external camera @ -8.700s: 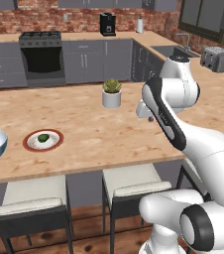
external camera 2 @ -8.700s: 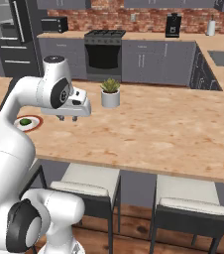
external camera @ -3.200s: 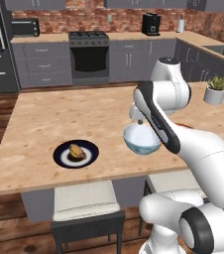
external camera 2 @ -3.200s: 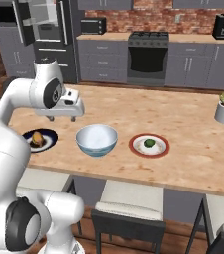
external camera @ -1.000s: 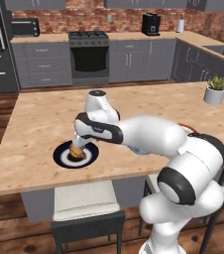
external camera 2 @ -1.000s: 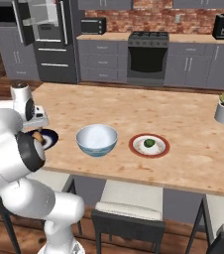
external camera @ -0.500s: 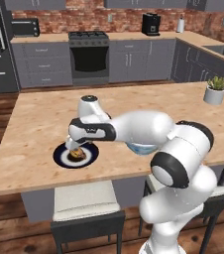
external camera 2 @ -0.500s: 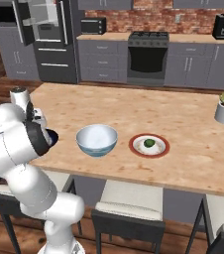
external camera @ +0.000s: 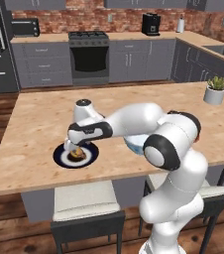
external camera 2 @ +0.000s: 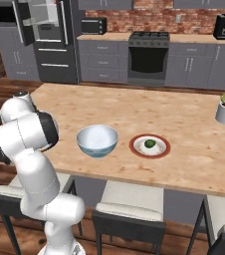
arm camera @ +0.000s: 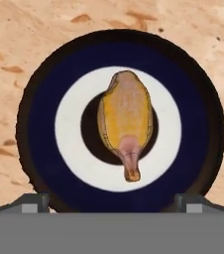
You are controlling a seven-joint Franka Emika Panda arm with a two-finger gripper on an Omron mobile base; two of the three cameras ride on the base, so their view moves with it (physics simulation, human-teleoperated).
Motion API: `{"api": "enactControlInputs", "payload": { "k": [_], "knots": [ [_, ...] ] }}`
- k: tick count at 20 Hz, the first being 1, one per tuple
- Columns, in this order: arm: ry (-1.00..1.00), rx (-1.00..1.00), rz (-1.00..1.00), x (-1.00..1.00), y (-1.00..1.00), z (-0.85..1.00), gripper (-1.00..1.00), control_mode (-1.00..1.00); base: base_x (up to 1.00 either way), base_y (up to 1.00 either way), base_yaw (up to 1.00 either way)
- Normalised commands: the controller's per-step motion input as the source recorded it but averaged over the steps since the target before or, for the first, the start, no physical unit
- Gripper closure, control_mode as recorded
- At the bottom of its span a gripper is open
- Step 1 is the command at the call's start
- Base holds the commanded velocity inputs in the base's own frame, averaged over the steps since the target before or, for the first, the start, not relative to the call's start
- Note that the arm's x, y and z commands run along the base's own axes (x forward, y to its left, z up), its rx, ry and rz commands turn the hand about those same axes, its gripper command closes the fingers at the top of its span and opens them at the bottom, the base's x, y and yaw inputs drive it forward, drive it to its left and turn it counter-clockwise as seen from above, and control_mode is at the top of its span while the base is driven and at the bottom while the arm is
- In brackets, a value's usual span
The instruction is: Pick the chicken drumstick and avocado from their plates and place them in the bowl. Then put the bowl in the fridge.
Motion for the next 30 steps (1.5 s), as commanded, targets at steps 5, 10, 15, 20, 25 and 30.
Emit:
{"api": "enactControlInputs", "payload": {
  "k": [5,10,15,20,25,30],
  "knots": [
    [0.0,-0.06,-0.01,0.18,0.1,-0.22,-1.0,-1.0,0.0,0.0,0.0],
    [-0.02,0.0,-0.05,0.21,0.11,-0.16,-1.0,-1.0,0.0,0.0,0.0],
    [0.0,0.0,-0.08,0.18,0.08,-0.23,-1.0,-1.0,0.0,0.0,0.0],
    [0.0,0.0,-0.08,0.16,0.05,-0.26,-1.0,-1.0,0.0,0.0,0.0],
    [0.0,0.0,-0.07,0.15,0.0,-0.22,-1.0,-1.0,0.0,0.0,0.0],
    [0.0,0.0,-0.05,0.03,0.0,-0.19,-1.0,-1.0,0.0,0.0,0.0]
  ]
}}
